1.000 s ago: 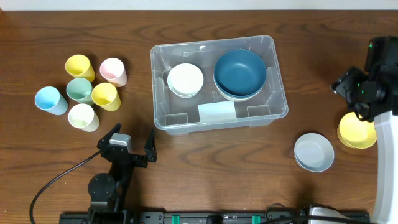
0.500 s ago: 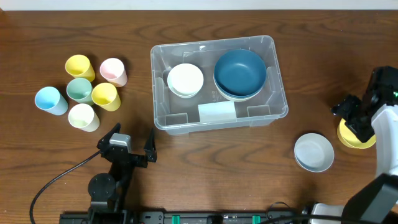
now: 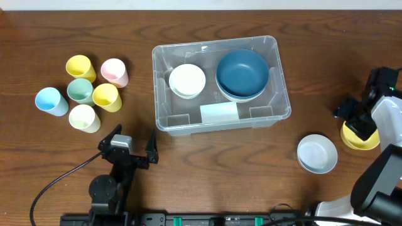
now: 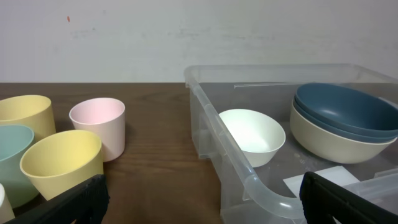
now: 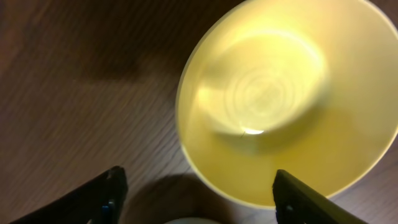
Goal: Pack container
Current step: 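Grasp the yellow bowl rim with the right gripper and lift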
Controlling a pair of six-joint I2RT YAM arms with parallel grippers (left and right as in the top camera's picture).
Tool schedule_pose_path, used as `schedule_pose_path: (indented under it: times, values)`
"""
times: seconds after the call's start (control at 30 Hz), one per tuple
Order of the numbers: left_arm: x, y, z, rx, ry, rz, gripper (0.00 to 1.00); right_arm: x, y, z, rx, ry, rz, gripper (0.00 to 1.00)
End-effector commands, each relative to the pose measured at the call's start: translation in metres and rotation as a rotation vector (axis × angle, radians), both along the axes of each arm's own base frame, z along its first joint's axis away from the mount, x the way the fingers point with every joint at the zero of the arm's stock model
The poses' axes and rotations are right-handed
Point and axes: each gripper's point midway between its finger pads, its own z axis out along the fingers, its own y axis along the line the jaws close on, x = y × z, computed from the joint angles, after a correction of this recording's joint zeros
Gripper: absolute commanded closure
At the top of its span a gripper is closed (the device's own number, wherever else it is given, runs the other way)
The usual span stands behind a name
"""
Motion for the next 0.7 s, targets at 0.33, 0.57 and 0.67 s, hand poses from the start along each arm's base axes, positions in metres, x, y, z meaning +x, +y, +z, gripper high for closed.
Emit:
schedule_pose_path:
  times: [0.33, 0.57, 0.67]
  values:
    - [-0.001, -0.003, -0.016, 0.015, 0.042, -0.017, 0.02, 0.01, -0.016, -0.002, -0.047, -0.037, -0.003, 0.43]
    - [-0.001, -0.003, -0.016, 0.015, 0.042, -0.017, 0.02, 0.014, -0.018, -0.001, -0.055, -0.056, -0.004, 0.46]
    - [-0.001, -0.003, -0.016, 0.015, 0.042, -0.017, 0.02, 0.012, -0.018, -0.004, -0.054, -0.052, -0.004, 0.46]
